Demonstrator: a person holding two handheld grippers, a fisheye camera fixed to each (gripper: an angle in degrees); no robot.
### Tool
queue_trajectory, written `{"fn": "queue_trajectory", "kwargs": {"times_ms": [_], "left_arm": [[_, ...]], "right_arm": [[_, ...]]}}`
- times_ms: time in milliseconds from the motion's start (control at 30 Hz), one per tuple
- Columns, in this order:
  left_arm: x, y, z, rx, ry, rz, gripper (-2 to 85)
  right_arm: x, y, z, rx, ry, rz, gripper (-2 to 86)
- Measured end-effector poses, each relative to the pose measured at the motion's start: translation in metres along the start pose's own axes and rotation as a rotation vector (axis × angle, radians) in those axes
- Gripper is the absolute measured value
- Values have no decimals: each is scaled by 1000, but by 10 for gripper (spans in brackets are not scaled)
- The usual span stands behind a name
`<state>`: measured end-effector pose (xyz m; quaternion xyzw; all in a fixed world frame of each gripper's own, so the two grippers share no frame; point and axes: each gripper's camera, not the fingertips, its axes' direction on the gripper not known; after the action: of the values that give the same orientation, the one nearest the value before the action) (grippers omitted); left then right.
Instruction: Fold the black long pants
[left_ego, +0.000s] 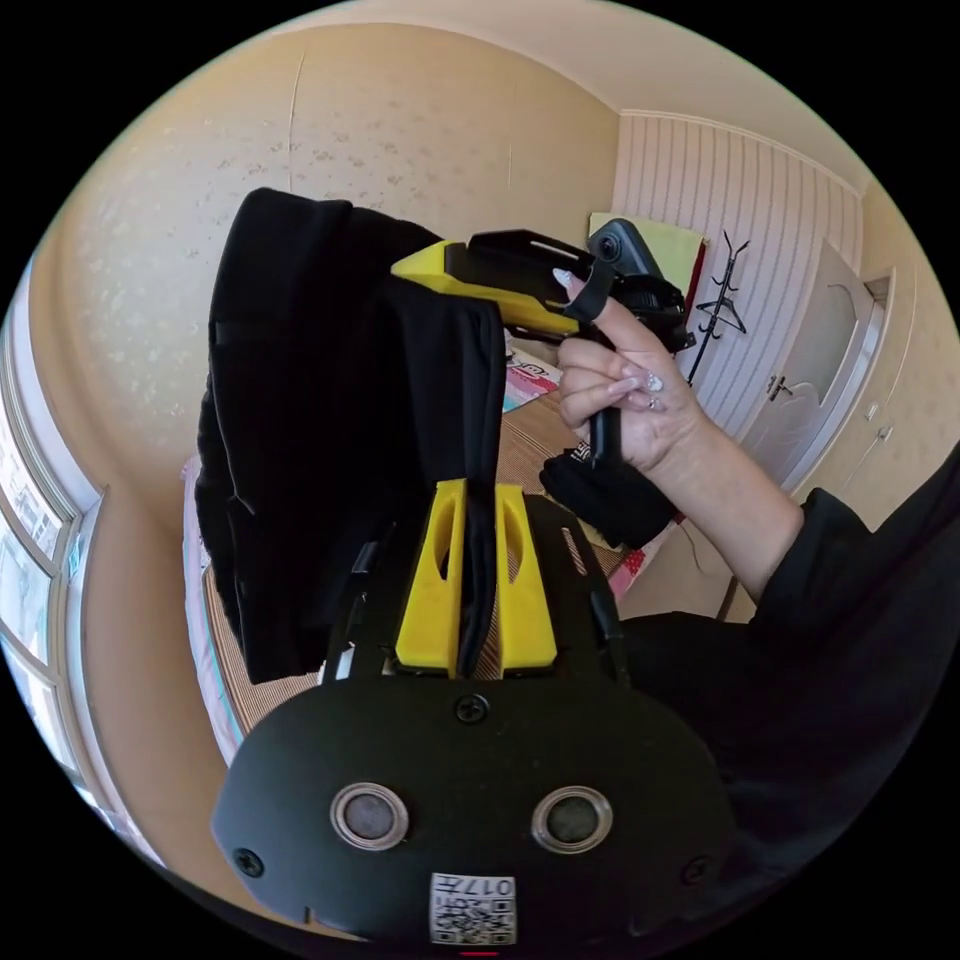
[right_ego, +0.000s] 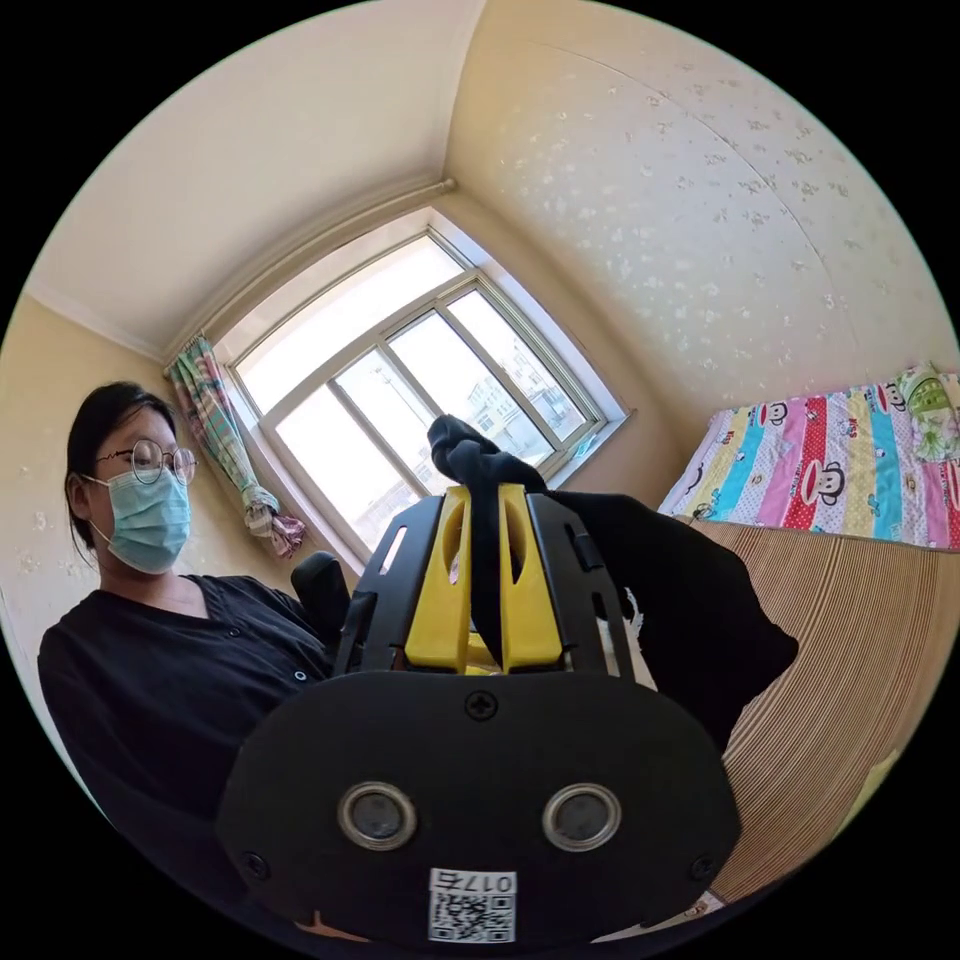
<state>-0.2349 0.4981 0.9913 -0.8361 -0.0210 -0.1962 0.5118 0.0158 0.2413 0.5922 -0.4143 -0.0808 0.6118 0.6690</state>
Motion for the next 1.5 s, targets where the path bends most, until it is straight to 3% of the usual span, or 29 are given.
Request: {"fn": "queue_trajectory", "kwargs": {"times_ms": [233,433,600,933,1500], "left_arm": [[-11,9,7,48,94,-67,3],[-66,51,22,39,146,-299,78],[-87,60,33,27,187,-351,105],[-26,-50,4,-51,-399,-193,75],[-43,-109,40,-80,-349,-207,82]], "right_arm": [[-43,4,17,4,5,-85,16],[-102,-13,39,20,-40,-231,13],[-163,-41,57,11,26,-369,11],[-213,-47,85,94,162,-452,10],[-221,-14,190,112,220,-420,9]]}}
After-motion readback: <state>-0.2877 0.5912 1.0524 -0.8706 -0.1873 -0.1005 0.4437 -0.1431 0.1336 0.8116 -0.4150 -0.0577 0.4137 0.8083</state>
